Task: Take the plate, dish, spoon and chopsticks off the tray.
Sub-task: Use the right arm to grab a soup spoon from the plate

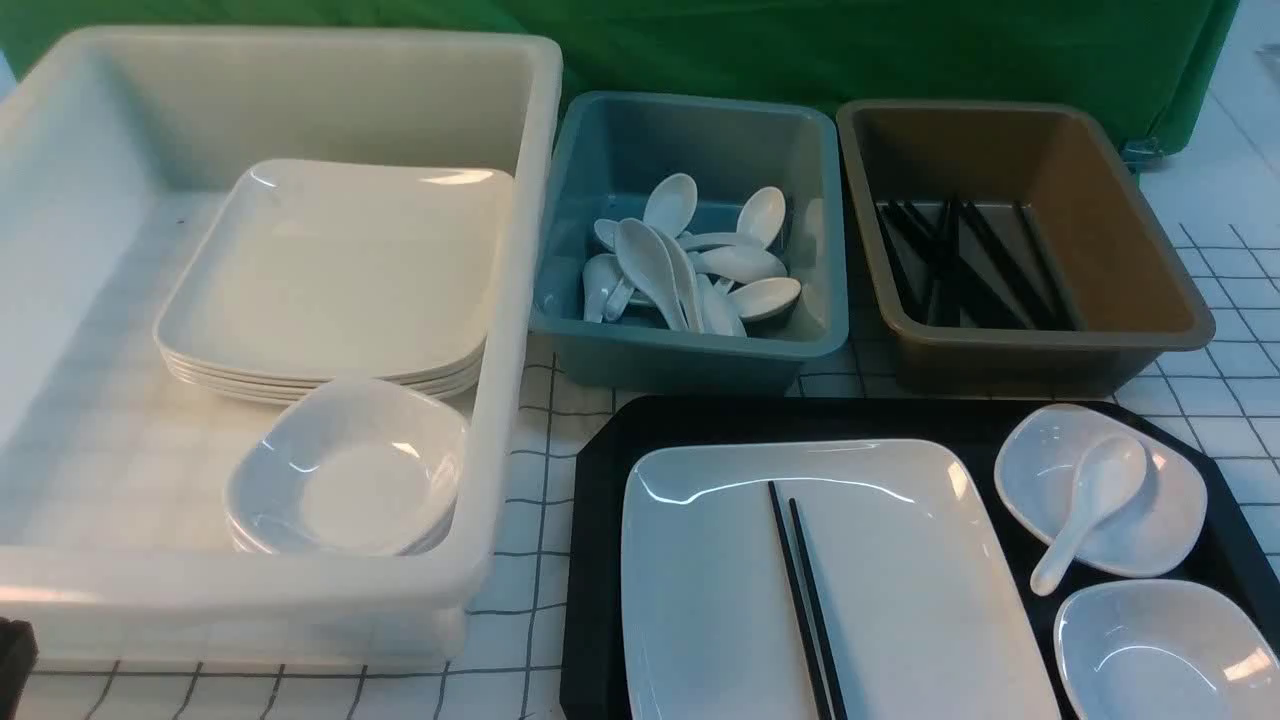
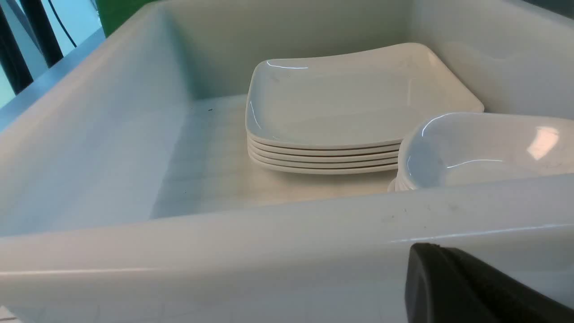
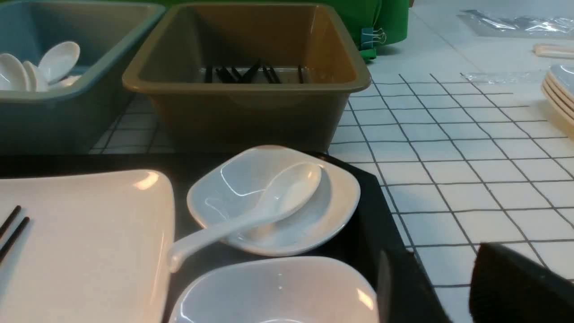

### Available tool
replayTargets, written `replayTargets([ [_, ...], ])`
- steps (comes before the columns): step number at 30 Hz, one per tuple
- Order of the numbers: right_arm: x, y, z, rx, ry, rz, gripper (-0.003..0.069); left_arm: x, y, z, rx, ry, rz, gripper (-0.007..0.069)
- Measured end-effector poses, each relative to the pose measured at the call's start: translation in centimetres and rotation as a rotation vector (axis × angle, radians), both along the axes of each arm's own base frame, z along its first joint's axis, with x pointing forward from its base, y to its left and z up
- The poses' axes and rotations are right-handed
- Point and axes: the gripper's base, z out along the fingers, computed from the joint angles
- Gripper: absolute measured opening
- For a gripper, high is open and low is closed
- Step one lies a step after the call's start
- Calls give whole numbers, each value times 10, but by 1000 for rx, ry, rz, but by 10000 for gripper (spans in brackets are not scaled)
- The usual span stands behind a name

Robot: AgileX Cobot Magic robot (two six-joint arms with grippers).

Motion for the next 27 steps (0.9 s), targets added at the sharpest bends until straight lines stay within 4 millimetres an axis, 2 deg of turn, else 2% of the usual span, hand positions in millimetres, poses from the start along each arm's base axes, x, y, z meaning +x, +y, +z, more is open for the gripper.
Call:
replayTargets([
  [12,0,0,0,0,0,0,243,0,0,0,4,0,0,6],
  [20,0,0,0,0,0,0,243,0,2,0,122,2,-1,6],
  [25,0,0,0,0,0,0,243,0,2,0,127,-1,-1,6],
  [27,0,0,0,0,0,0,243,1,1,5,45,-52,1,6],
])
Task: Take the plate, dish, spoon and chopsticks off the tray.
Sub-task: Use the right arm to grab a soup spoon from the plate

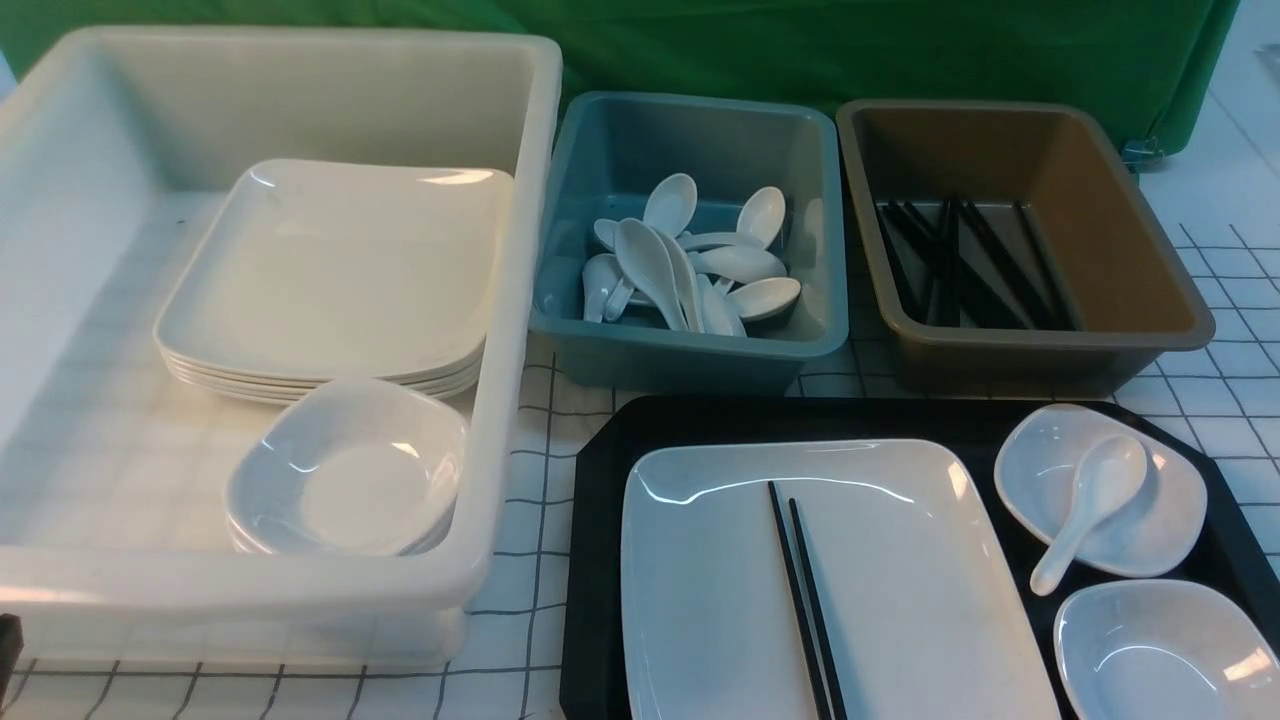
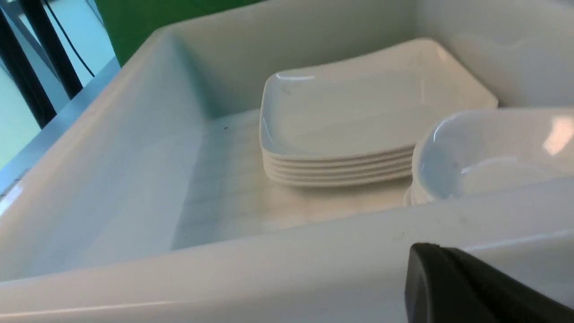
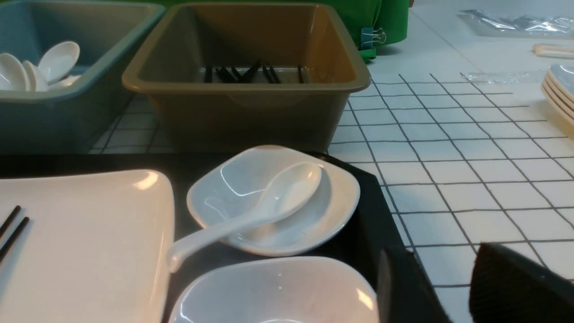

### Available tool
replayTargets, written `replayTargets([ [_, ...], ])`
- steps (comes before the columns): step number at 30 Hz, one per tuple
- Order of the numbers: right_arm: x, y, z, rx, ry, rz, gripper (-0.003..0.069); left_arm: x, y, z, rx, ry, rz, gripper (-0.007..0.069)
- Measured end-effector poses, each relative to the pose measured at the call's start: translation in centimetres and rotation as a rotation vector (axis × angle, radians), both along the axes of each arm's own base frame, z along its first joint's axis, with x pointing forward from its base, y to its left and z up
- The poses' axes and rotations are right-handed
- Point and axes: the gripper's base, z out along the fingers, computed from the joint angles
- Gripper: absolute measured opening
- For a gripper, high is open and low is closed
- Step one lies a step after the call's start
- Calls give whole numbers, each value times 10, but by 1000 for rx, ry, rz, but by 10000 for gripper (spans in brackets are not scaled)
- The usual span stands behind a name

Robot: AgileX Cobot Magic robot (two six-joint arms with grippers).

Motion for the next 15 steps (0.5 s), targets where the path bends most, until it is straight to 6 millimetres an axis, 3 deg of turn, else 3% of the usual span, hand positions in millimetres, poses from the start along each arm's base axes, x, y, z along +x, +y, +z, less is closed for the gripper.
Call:
replayTargets([
  [5,0,0,0,0,0,0,243,0,0,13,-317,-143,3,6],
  [12,1,1,4,39,-51,3,243,-4,9,34,-614,-401,42,6],
  [15,1,3,23,390,-258,13,243,-13,18,53,-752,-669,39,6],
])
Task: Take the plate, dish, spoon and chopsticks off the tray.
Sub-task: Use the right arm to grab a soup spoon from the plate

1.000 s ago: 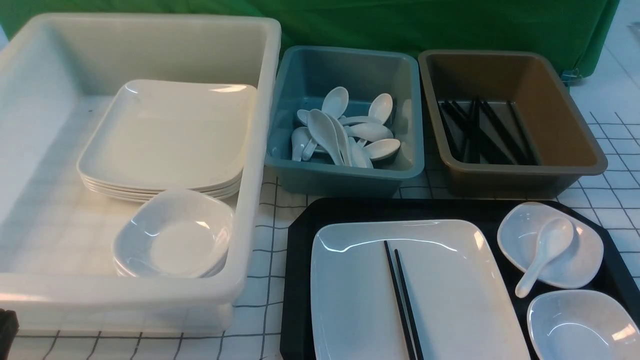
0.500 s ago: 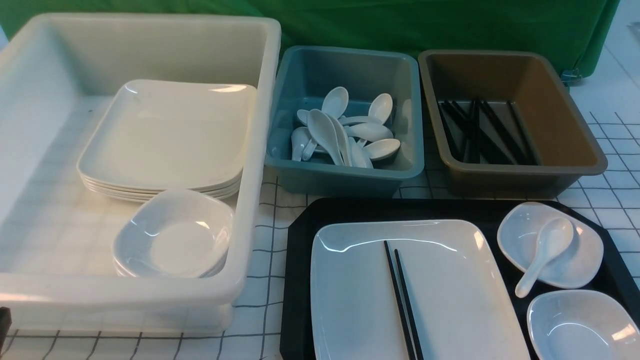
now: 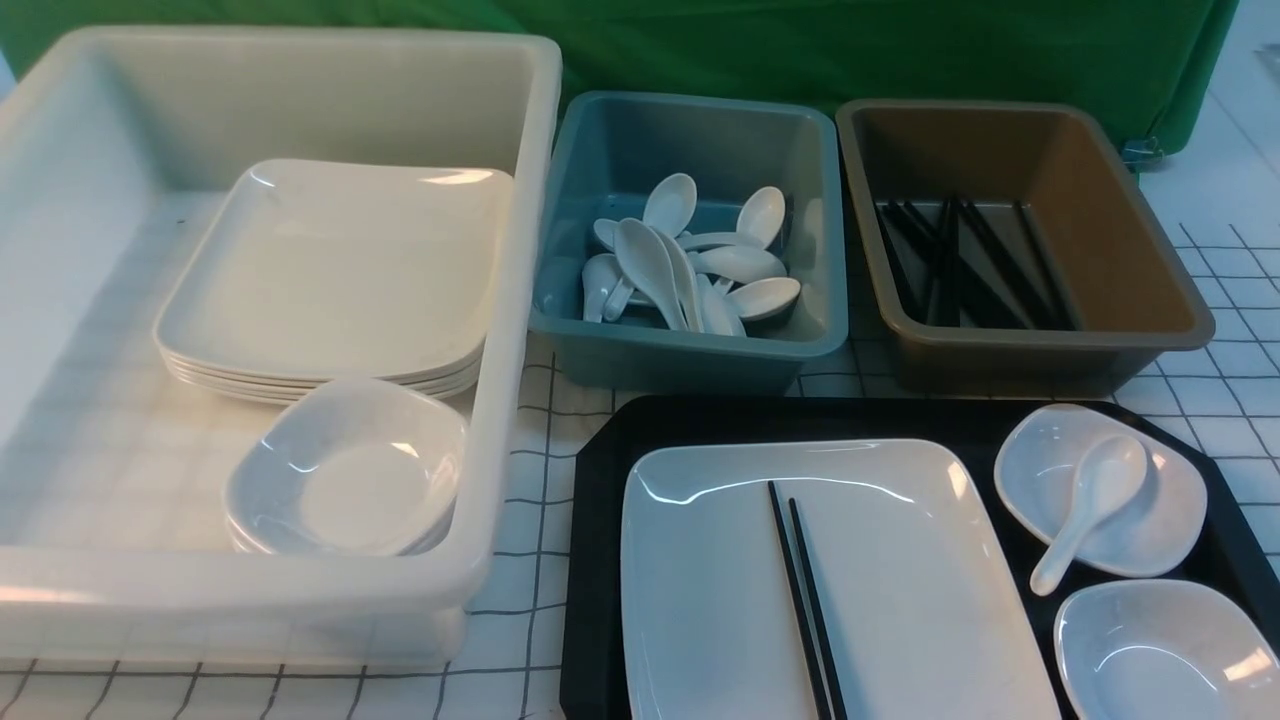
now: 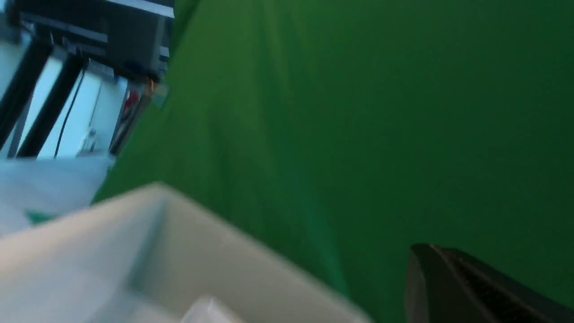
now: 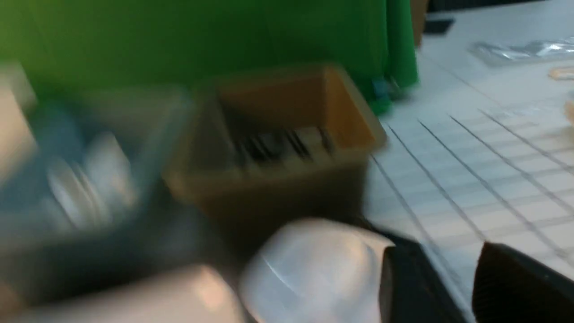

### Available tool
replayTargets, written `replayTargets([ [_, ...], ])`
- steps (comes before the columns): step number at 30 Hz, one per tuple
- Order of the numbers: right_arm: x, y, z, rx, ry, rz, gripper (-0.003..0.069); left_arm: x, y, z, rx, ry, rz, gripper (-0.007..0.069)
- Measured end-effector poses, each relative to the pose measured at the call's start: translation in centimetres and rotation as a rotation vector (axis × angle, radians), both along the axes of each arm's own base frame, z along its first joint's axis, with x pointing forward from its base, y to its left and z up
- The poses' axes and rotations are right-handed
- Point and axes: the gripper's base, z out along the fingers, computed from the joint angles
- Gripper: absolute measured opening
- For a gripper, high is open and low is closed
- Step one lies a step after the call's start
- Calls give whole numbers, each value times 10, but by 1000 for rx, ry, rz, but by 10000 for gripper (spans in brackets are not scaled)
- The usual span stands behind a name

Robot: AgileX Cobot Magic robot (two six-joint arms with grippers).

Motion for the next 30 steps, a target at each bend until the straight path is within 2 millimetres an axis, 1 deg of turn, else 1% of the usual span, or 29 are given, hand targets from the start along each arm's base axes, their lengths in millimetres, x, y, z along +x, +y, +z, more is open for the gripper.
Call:
replayTargets([
  [1,-1,0,7,125,-73,11,243,-4,2,7,-30,-86,7,6],
  [2,-1,-1,10,204,-113,21,243,-8,2,13,-45,-140,4,6],
  [3,-3,-1,16,275,-182,33,243,-12,2,23,-49,-190,-11,6],
  [4,-3,-1,17,285,-193,35,243,-13,1,26,-43,-198,-11,6],
  [5,-5,-2,22,335,-255,47,243,-21,-2,50,-9,-244,-38,6],
  [6,-6,-3,26,347,-294,52,243,-28,-6,72,34,-257,-59,6],
  [7,-7,-3,27,350,-311,53,243,-33,-9,86,67,-252,-71,6],
  [9,-7,-3,29,353,-335,55,243,-41,-14,117,143,-193,-88,6],
  [11,-8,-3,30,356,-344,56,243,-41,-18,146,210,-55,-98,6],
  [12,-8,-3,30,365,-347,58,243,-37,-19,159,235,59,-106,6],
  [13,-8,-3,31,369,-355,60,243,-32,-20,165,245,143,-116,6],
  [14,-8,-3,31,371,-355,61,243,-30,-20,167,251,166,-117,6],
  [15,-9,-3,33,376,-379,64,239,-15,-21,172,278,344,-134,6],
  [16,-10,-3,34,375,-391,67,230,-4,-21,173,305,474,-148,6],
  [17,-9,-3,35,376,-379,77,206,9,-22,169,348,649,-173,6],
  [18,-8,-2,38,385,-343,88,184,19,-22,165,370,752,-194,6],
  [19,-8,-1,37,386,-315,90,171,24,-22,163,380,788,-202,6],
  [20,-6,2,49,380,-207,107,110,42,-23,152,403,971,-254,6],
  [21,-6,3,59,349,-134,118,71,53,-24,144,414,1070,-291,6],
  [22,-7,5,71,305,-102,131,50,58,-25,139,422,1133,-321,6],
  [23,-6,7,86,233,-12,155,24,69,-27,131,437,1218,-363,6],
  [24,-5,8,91,201,19,164,19,72,-28,128,438,1248,-386,6],
  [25,-2,10,96,138,98,186,12,78,-29,124,444,1287,-411,6],
  [26,4,15,114,28,237,239,7,86,-32,118,457,1337,-472,6],
  [27,7,19,125,-21,299,282,7,91,-33,115,462,1351,-500,6],
  [28,16,25,128,-93,434,327,8,95,-36,114,458,1348,-532,6],
  [30,33,38,132,-208,638,414,6,101,-41,115,462,1303,-579,6],
])
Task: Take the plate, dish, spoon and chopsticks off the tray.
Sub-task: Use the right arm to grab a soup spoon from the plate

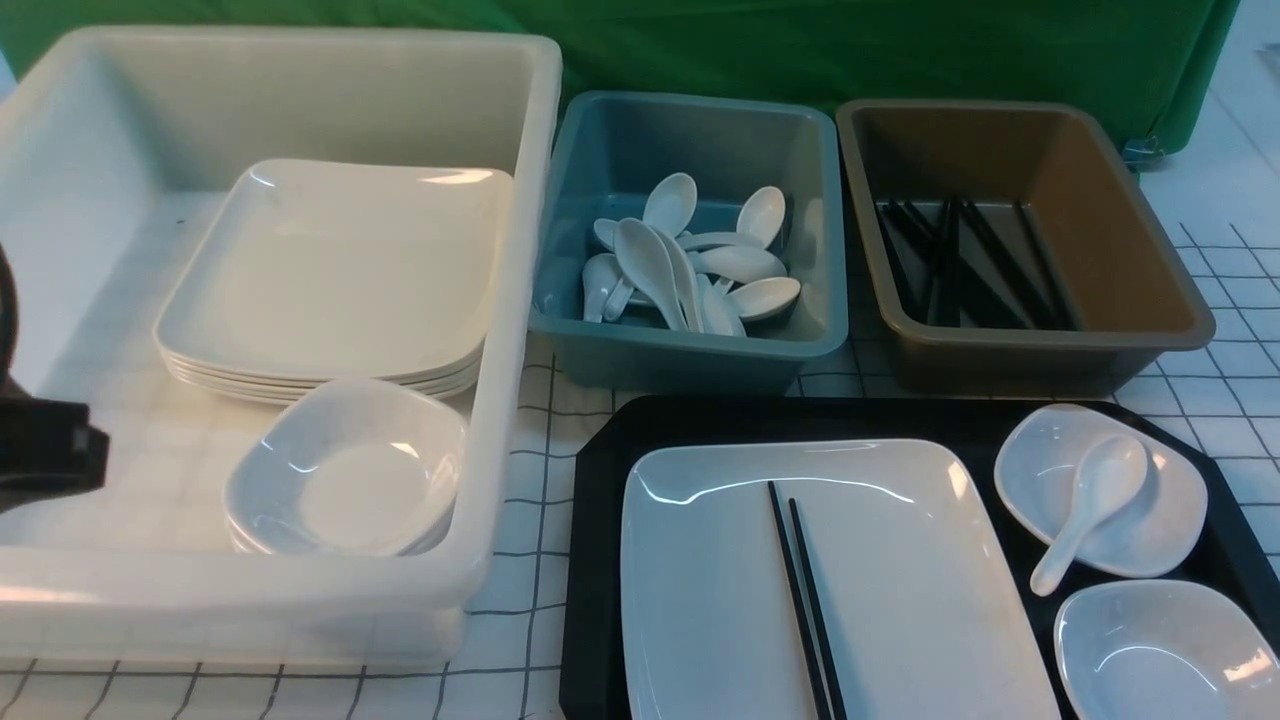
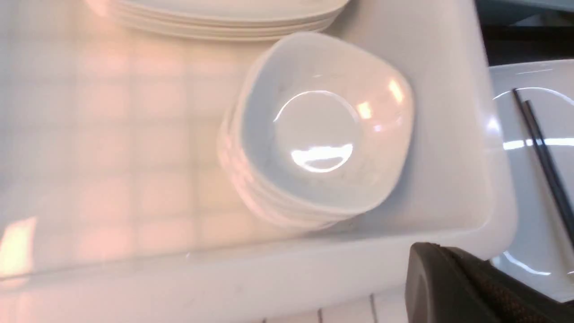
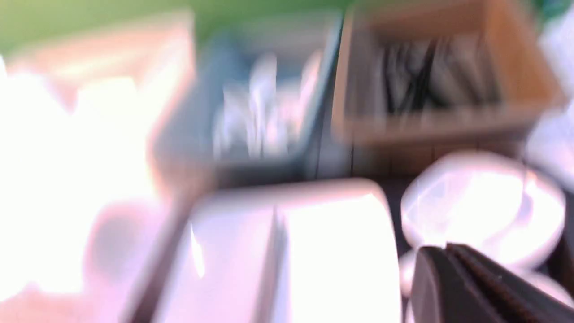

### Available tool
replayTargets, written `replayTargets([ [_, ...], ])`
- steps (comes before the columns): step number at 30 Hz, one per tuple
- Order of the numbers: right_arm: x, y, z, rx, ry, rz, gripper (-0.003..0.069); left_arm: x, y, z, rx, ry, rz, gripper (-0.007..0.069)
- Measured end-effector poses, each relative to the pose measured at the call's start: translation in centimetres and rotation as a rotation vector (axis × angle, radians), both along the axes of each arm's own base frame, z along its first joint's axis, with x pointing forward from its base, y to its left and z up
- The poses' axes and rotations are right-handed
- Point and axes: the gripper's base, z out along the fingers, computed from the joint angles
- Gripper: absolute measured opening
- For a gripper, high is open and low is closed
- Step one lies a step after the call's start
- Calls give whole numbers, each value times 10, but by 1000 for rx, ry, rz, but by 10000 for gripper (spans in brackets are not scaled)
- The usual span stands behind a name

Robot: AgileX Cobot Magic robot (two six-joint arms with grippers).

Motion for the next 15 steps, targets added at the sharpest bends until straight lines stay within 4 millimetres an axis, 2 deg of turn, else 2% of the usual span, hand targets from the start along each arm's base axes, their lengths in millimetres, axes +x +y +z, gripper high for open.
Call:
replayTargets([
  [2,15,13,-2,-86,129,79,5,5,-5,5,-49,-64,-29,6],
  [7,61,62,-32,-257,413,255,6,16,-27,16,-196,-199,-183,-3],
  [12,90,108,-60,-370,542,395,20,25,-53,2,-170,-117,-333,-3],
  [14,95,116,-64,-388,553,417,34,26,-59,-3,-134,-84,-360,-3],
  [15,103,125,-67,-400,560,433,57,28,-69,-12,-86,-21,-387,-3],
])
